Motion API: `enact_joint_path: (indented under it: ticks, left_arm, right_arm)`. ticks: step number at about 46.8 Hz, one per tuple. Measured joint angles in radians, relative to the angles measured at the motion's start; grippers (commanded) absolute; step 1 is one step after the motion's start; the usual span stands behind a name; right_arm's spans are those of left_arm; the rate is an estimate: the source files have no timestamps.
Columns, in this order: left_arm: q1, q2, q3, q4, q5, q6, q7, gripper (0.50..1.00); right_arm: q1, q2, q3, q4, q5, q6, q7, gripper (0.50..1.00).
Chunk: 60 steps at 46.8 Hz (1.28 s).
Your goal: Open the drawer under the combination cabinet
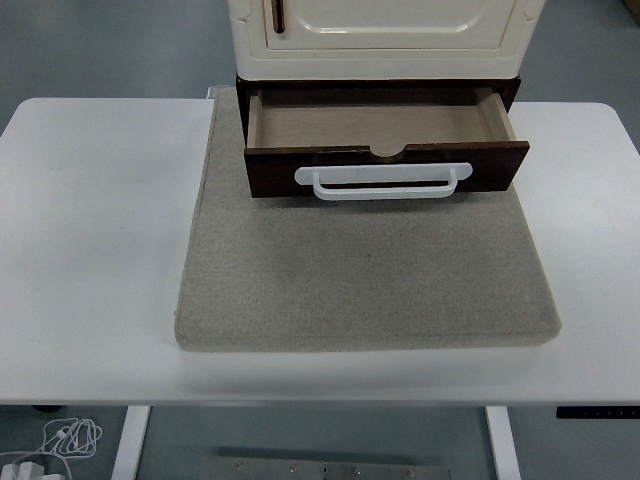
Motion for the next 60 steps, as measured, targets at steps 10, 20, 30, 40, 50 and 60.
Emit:
enact_joint_path:
  ticks: [10,20,30,40,50,60]
  left_arm:
    - [0.097,-0.051,0.065,-0.002,-0.125,-0.016,0.045,1.0]
    - [0.191,-0.123,0.069,0.0,-0.142,-0.141,0.057,1.0]
    - [0.242,-0.167,0.068,0.002,-0.213,-0.228,0.055,1.0]
    - [0.272,-0.185,0.067,0.007,-0.313,-0.358,0.047,1.0]
    - [0.281,-0.219,0.064,0.015,-0.327,-0.365,0.036,1.0]
    - [0.28,-0.258,0.062,0.06,-0.382,-0.362,0.02,1.0]
  right_arm:
    - [-0.008,0.0,0.0,0.0,-0.001,-0.001,0.0,0.928]
    - [-0.023,0.0,-0.001,0.0,-0.001,-0.001,-0.001,0.928]
    - [-0.033,0.0,-0.001,0.0,0.0,0.0,-0.001,0.928]
    - [-0.035,0.0,-0.001,0.0,0.0,0.0,-0.001,0.928]
    - [-0.036,0.0,-0.001,0.0,0.0,-0.001,-0.002,0.928]
    - [-0.036,0.0,0.001,0.0,0.001,-0.001,-0.002,0.928]
